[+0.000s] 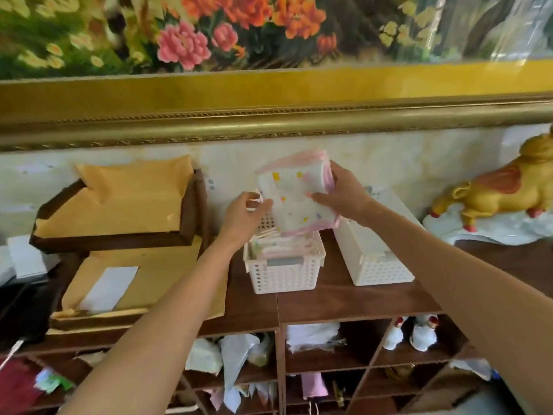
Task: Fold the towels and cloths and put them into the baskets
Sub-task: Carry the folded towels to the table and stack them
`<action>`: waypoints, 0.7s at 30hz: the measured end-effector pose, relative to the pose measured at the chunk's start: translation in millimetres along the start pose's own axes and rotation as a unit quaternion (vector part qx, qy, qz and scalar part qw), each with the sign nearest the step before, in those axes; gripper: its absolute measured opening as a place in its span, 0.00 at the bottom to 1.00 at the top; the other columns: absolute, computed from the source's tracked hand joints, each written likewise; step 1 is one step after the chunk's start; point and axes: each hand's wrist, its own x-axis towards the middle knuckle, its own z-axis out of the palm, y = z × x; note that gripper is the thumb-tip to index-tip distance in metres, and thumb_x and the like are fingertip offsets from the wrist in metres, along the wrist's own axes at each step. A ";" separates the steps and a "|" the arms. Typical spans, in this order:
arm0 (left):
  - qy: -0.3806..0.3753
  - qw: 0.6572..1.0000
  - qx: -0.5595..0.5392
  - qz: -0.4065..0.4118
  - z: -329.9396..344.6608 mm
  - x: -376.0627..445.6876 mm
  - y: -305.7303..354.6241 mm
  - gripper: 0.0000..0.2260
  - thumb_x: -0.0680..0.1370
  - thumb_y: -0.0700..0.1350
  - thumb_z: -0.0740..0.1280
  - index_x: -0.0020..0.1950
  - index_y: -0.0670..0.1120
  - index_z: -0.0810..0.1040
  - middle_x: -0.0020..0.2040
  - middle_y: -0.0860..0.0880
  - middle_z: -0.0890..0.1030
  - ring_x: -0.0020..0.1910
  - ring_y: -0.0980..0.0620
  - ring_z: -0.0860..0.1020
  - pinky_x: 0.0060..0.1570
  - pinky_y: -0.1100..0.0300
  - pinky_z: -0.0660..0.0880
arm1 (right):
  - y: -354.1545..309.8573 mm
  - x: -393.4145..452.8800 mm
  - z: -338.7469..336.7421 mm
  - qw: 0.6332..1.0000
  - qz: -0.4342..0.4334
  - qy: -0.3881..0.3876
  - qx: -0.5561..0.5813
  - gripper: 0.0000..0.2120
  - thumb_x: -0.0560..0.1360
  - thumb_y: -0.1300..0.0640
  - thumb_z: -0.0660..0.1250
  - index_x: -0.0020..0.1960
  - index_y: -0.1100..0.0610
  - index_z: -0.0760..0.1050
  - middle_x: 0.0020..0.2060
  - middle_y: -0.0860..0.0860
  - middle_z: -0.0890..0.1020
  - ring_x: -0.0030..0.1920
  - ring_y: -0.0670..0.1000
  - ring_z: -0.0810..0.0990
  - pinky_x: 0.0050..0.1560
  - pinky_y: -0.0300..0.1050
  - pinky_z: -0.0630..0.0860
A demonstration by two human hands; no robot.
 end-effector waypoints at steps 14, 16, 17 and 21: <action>-0.281 0.886 0.356 0.099 39.5 61.5 -59.3 0.27 0.76 0.54 0.68 0.72 0.47 0.67 0.68 0.48 0.74 0.65 0.48 0.73 0.58 0.57 0.71 | 31.5 139.8 60.3 0.911 -0.100 -0.167 -0.363 0.17 0.71 0.69 0.61 0.58 0.58 0.67 0.48 0.57 0.79 0.45 0.57 0.77 0.41 0.48 0.72; -0.250 0.896 0.352 0.106 42.8 60.8 -61.4 0.25 0.76 0.53 0.69 0.71 0.49 0.69 0.67 0.51 0.75 0.64 0.50 0.73 0.54 0.59 0.69 | 40.9 147.8 72.8 0.895 -0.110 -0.197 -0.384 0.21 0.70 0.70 0.60 0.61 0.57 0.67 0.51 0.57 0.78 0.50 0.58 0.78 0.42 0.47 0.72; -0.238 0.897 0.355 0.113 43.9 61.0 -62.6 0.23 0.76 0.53 0.68 0.70 0.51 0.70 0.66 0.52 0.75 0.64 0.50 0.74 0.51 0.60 0.69 | 45.9 150.9 80.6 0.888 -0.118 -0.210 -0.393 0.22 0.71 0.70 0.60 0.63 0.57 0.66 0.53 0.57 0.78 0.52 0.59 0.78 0.42 0.46 0.71; -0.233 0.891 0.365 0.137 41.4 59.2 -63.7 0.21 0.77 0.51 0.67 0.70 0.54 0.70 0.67 0.54 0.75 0.64 0.51 0.73 0.53 0.59 0.71 | 61.5 149.3 106.1 0.855 -0.160 -0.232 -0.435 0.26 0.74 0.70 0.59 0.70 0.55 0.64 0.61 0.53 0.76 0.60 0.56 0.76 0.49 0.46 0.71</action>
